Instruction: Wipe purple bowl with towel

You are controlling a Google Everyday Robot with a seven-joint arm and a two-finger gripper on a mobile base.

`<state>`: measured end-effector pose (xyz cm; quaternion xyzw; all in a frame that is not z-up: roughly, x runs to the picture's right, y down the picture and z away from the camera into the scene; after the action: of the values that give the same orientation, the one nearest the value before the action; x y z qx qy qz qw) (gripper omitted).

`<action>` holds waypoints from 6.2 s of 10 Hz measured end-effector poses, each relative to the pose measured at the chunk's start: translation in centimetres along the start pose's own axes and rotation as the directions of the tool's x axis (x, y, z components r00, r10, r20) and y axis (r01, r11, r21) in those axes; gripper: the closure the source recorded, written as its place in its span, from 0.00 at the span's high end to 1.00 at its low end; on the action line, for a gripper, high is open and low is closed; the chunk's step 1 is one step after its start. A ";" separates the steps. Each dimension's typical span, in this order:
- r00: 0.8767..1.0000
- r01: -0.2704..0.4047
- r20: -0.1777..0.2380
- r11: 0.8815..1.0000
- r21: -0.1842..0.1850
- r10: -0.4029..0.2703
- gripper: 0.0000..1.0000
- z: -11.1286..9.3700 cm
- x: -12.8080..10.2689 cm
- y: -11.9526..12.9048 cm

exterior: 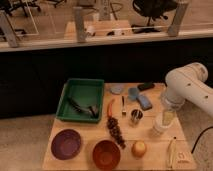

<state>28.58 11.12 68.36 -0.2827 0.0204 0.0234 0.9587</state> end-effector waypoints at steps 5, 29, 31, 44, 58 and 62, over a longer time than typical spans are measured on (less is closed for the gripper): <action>1.000 0.000 0.000 1.000 0.000 0.000 0.80 0.0 0.0 0.0; 0.964 0.094 0.229 0.978 0.187 -0.136 0.80 3.1 -12.3 -14.9; 0.956 0.122 0.242 0.975 0.183 -0.165 0.80 4.4 -15.4 -15.6; 0.964 0.095 0.236 0.985 0.141 -0.126 0.80 11.7 -18.7 -19.1; 0.975 0.080 0.200 0.991 0.109 -0.101 0.80 17.8 -21.9 -23.5; 0.970 0.079 0.220 0.990 0.120 -0.105 0.80 20.0 -22.5 -24.3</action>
<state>8.05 0.79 99.48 -0.2254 -0.1006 0.0098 0.9690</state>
